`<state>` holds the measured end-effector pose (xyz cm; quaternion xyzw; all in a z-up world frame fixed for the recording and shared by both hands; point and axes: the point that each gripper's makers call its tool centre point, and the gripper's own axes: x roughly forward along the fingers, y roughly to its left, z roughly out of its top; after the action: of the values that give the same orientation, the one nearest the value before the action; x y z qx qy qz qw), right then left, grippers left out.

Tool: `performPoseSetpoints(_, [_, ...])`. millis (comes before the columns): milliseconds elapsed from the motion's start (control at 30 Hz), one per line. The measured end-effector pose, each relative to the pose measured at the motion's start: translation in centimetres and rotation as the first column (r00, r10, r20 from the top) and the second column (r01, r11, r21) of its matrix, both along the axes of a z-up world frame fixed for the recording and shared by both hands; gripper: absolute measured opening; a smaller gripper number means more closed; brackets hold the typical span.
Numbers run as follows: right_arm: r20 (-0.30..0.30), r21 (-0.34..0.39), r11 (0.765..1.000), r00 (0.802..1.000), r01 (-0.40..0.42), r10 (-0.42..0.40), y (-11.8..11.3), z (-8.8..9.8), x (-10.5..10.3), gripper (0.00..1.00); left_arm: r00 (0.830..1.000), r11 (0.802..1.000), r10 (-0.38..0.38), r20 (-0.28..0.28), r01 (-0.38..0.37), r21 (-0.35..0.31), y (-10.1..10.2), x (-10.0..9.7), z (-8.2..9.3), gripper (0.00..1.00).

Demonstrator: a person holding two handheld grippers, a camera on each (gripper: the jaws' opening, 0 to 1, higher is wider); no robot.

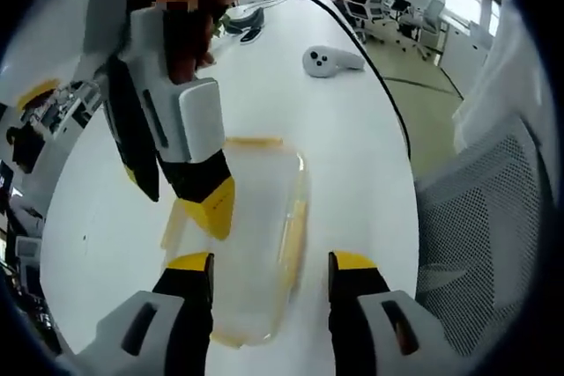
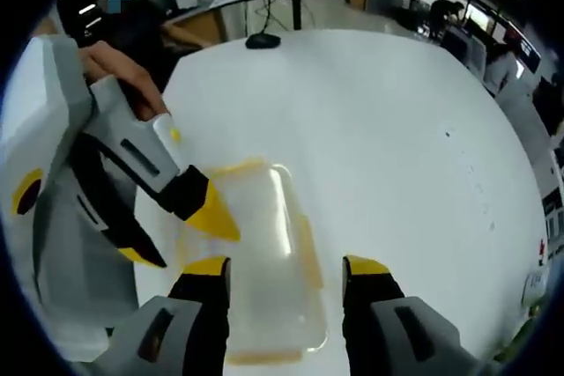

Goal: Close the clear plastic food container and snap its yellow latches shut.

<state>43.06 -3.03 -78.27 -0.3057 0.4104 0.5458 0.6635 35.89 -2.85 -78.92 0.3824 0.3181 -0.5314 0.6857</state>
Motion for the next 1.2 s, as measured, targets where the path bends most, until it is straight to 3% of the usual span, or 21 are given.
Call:
performPoseSetpoints(200, [0.010,-0.002,1.000,1.000,0.003,-0.003,-0.3,0.2,0.0,0.53,0.999,1.000,0.021,-0.024,-0.022,-0.003,0.6,0.1,0.2,0.57])
performPoseSetpoints(1200, [0.033,-0.033,0.999,0.999,-0.033,0.035,-2.0,1.0,-2.1,0.62,0.999,0.999,0.029,-0.031,-0.028,0.030,2.8,2.0,0.9,0.74])
